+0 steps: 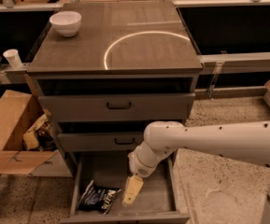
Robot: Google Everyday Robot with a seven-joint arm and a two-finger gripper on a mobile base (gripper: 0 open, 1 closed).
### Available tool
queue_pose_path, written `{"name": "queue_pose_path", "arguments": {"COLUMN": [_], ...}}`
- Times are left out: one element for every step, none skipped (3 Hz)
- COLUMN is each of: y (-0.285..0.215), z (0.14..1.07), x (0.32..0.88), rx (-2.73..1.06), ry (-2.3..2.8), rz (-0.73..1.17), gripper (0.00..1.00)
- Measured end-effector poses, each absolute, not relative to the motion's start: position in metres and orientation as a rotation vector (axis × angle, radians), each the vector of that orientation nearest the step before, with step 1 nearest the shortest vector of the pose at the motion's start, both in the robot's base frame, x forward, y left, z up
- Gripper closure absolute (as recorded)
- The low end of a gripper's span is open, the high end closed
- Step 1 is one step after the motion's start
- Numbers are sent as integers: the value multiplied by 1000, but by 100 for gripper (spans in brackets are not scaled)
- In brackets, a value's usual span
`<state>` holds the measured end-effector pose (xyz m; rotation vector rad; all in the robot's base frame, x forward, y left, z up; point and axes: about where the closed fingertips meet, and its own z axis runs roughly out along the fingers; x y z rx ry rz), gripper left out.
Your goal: Pick blue chip bag from bottom drawer and place on counter
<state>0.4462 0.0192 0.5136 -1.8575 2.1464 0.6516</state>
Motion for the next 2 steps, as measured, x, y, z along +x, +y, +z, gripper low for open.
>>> {"name": "queue_pose_path", "arguments": {"y": [57, 79], "z": [459, 390], "x": [446, 453], "rx": [-1816, -1743], "ry": [2134, 2182], "rz": [744, 825], "gripper": [0, 0]}}
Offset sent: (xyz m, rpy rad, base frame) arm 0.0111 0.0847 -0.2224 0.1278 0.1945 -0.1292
